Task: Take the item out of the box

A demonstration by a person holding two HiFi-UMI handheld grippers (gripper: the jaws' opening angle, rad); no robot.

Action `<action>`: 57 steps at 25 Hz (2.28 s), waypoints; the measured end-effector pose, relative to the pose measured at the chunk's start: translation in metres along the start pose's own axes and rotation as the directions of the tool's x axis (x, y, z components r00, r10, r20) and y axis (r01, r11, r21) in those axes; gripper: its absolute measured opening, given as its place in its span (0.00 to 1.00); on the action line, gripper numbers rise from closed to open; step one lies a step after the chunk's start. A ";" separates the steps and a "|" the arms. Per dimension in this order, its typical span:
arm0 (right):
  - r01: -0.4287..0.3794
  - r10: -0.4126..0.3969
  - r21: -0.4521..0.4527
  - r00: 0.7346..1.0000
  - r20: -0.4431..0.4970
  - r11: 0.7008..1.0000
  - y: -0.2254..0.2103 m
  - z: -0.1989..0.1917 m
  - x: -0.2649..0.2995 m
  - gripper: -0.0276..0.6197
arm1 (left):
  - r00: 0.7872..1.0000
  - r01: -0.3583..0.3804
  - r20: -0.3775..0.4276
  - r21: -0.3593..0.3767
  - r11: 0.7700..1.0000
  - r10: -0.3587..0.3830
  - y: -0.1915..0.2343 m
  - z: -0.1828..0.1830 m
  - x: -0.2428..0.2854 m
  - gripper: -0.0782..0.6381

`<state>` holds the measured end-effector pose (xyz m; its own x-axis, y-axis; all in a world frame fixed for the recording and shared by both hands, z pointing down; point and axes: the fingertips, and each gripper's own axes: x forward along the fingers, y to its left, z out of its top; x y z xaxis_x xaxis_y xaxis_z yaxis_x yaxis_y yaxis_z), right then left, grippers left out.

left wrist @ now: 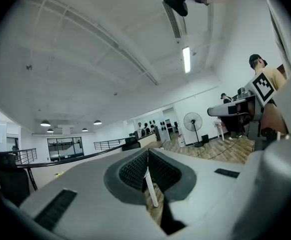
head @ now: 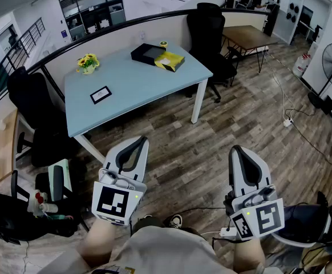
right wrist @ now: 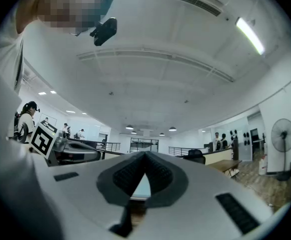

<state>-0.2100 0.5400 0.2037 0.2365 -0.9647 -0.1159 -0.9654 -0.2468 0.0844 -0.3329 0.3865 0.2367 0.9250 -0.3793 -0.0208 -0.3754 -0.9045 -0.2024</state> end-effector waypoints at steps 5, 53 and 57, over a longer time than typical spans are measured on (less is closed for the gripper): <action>-0.024 0.023 0.023 1.000 0.008 0.999 0.007 -0.002 0.000 0.05 | 1.000 -0.022 -0.022 -0.010 1.000 0.022 0.004 -0.006 -0.009 0.12; -0.035 0.034 -0.015 0.996 -0.081 0.999 -0.137 -0.089 0.484 0.50 | 0.998 -0.030 -0.065 -0.043 0.999 0.027 0.294 -0.094 0.381 0.12; -0.039 0.036 -0.032 0.996 -0.085 0.999 -0.155 -0.101 0.517 0.50 | 0.997 -0.051 -0.063 -0.034 0.998 0.049 0.311 -0.099 0.411 0.12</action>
<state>0.0732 0.0708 0.2304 0.2101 -0.9773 -0.0281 -0.9698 -0.2120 0.1203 -0.0755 -0.0700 0.2625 0.9001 -0.4345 0.0315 -0.4237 -0.8901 -0.1681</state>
